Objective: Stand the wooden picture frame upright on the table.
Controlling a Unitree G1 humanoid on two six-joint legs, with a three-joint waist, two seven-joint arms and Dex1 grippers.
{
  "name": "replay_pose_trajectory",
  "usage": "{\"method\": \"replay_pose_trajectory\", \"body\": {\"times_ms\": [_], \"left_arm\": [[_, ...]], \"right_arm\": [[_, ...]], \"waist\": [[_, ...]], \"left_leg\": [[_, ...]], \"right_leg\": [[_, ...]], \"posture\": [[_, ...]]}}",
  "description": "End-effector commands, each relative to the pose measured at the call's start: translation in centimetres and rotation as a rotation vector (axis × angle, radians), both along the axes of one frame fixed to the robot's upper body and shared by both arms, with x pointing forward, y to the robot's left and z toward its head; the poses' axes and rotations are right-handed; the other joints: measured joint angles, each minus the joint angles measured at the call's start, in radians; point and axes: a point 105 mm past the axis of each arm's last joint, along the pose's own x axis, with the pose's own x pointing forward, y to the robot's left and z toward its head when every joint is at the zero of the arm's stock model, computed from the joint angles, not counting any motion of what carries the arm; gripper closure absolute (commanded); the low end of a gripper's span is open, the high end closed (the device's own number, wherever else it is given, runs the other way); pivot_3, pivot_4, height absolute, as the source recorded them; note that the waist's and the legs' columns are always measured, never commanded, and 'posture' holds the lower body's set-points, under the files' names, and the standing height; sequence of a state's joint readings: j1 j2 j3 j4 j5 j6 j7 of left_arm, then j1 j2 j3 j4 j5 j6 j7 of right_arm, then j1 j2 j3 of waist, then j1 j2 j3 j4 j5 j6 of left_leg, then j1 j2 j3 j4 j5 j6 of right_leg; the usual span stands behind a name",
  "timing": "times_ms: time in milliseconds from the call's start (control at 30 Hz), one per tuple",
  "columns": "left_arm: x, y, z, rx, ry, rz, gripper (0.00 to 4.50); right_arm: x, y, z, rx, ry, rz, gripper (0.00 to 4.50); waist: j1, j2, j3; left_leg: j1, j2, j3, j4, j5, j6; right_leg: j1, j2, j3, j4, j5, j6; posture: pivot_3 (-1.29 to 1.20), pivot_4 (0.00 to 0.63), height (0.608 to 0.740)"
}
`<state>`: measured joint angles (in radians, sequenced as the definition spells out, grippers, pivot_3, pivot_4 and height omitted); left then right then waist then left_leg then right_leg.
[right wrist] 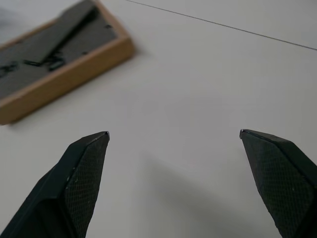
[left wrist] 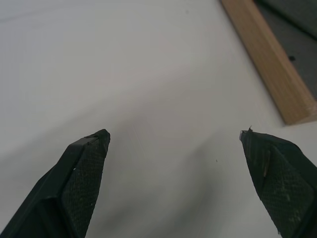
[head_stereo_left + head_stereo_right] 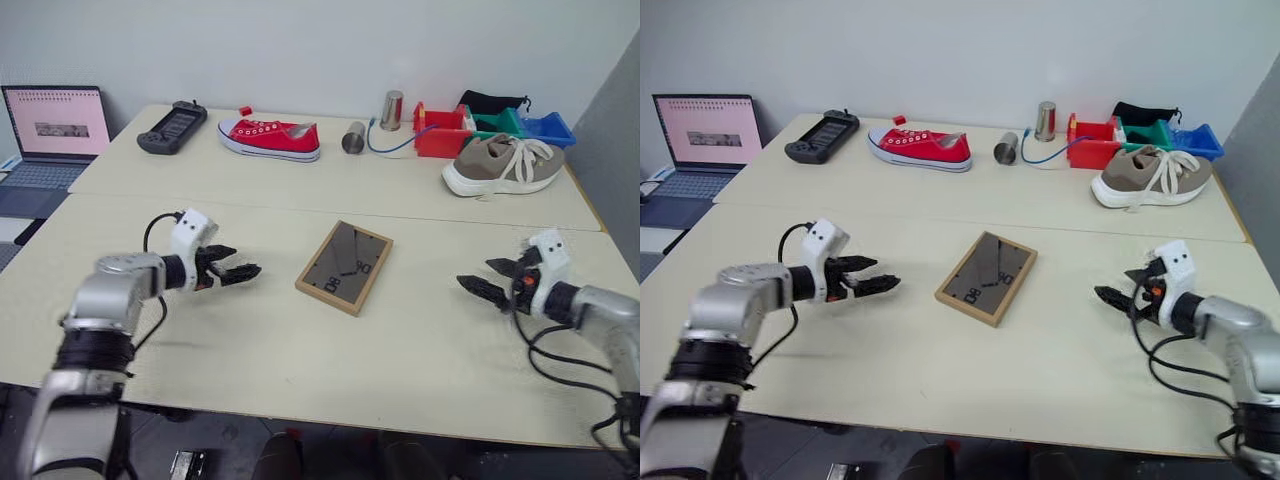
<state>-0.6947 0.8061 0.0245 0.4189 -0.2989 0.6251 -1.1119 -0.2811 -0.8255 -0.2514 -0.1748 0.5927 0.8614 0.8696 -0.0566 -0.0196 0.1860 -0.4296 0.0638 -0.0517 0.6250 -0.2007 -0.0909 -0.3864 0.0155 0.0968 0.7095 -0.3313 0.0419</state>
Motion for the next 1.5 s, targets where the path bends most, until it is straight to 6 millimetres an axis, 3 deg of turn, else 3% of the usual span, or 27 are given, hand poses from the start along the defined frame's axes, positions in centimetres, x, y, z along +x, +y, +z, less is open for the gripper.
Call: {"method": "replay_pose_trajectory", "body": {"times_ms": [33, 133, 233, 533, 567, 667, 1167, 1233, 1333, 1500], "left_arm": [[0.4, 0.4, 2.9, 0.01, -0.098, -0.047, 0.0], [1.5, 0.3, 3.5, 0.011, -0.139, 0.0, 0.0], [2.2, 0.3, 3.0, 0.019, -0.155, 0.049, 0.0], [1.9, -0.2, 2.4, 0.009, -0.116, 0.024, 0.0], [1.9, -0.3, 2.4, 0.0, -0.113, 0.022, 0.0], [1.9, -0.6, 2.8, -0.033, -0.118, 0.014, 0.44], [1.1, -1.0, 2.4, -0.018, -0.107, -0.043, 3.53], [1.1, -1.0, 2.6, -0.019, -0.115, -0.04, 3.84], [1.4, -1.3, 2.2, -0.025, -0.114, -0.027, 4.49], [1.2, -2.5, 1.8, -0.042, -0.112, -0.056, 4.49]], "right_arm": [[-0.9, 1.0, 1.7, 0.008, -0.027, 0.096, 0.02], [-0.1, 1.1, 1.9, 0.016, -0.064, 0.053, 0.02], [0.2, 1.1, 1.3, 0.011, -0.068, 0.016, 0.02], [0.1, 1.4, 1.2, 0.019, -0.066, 0.012, 0.02], [0.1, 1.5, 1.3, 0.02, -0.069, 0.018, 0.2], [0.1, 1.7, 1.5, 0.028, -0.074, 0.027, 0.76], [0.2, 1.7, 1.7, 0.04, -0.075, 0.024, 4.16], [0.1, 1.8, 1.6, 0.029, -0.074, 0.032, 4.46], [0.5, 1.6, 1.1, 0.028, -0.075, 0.004, 4.5], [0.6, 3.0, 0.6, 0.04, -0.072, 0.033, 4.5]], "waist": [[0.0, 0.0, 0.0], [-0.002, 0.0, 0.0], [-0.001, 0.0, 0.0], [-0.001, 0.0, 0.0], [-0.001, 0.0, 0.0], [-0.001, 0.0, 0.0], [0.0, 0.0, 0.0], [0.0, 0.0, 0.0], [0.0, 0.0, 0.0], [-0.001, 0.0, 0.0]], "left_leg": [[0.0, 0.0, 0.0, 0.0, 0.0, 0.0], [-0.001, 0.0, 0.0, 0.0, 0.0, 0.0], [-0.001, 0.0, 0.0, 0.0, 0.0, 0.0], [-0.002, 0.0, 0.0, 0.002, 0.0, 0.0], [-0.002, 0.0, 0.0, 0.002, 0.0, 0.0], [-0.002, 0.0, 0.0, 0.002, 0.0, 0.0], [-0.002, 0.0, -0.001, 0.002, 0.0, 0.0], [-0.002, 0.0, 0.0, 0.002, 0.0, 0.0], [-0.002, 0.0, -0.001, 0.002, 0.0, 0.0], [-0.002, 0.0, -0.001, 0.003, 0.0, 0.0]], "right_leg": [[0.0, 0.0, 0.0, 0.0, 0.0, 0.0], [0.0, 0.0, 0.0, -0.001, 0.0, 0.0], [0.0, 0.0, 0.0, -0.001, 0.0, 0.0], [-0.001, 0.0, 0.0, 0.0, 0.0, 0.0], [-0.001, 0.0, 0.0, 0.0, 0.0, 0.0], [-0.001, 0.0, 0.0, 0.0, 0.0, 0.0], [-0.001, 0.0, 0.0, 0.001, 0.0, 0.0], [-0.001, 0.0, 0.0, 0.001, 0.0, 0.0], [-0.001, 0.0, 0.0, 0.001, 0.0, 0.0], [-0.001, 0.0, 0.0, 0.002, 0.0, 0.0]], "posture": [[0.0, 0.15, 0.74], [0.0, 0.15, 0.74], [0.0, 0.15, 0.74], [0.0, 0.15, 0.74], [0.0, 0.15, 0.74], [0.0, 0.15, 0.74], [0.0, 0.15, 0.74], [0.0, 0.15, 0.74], [0.0, 0.15, 0.74], [0.0, 0.15, 0.74]]}}
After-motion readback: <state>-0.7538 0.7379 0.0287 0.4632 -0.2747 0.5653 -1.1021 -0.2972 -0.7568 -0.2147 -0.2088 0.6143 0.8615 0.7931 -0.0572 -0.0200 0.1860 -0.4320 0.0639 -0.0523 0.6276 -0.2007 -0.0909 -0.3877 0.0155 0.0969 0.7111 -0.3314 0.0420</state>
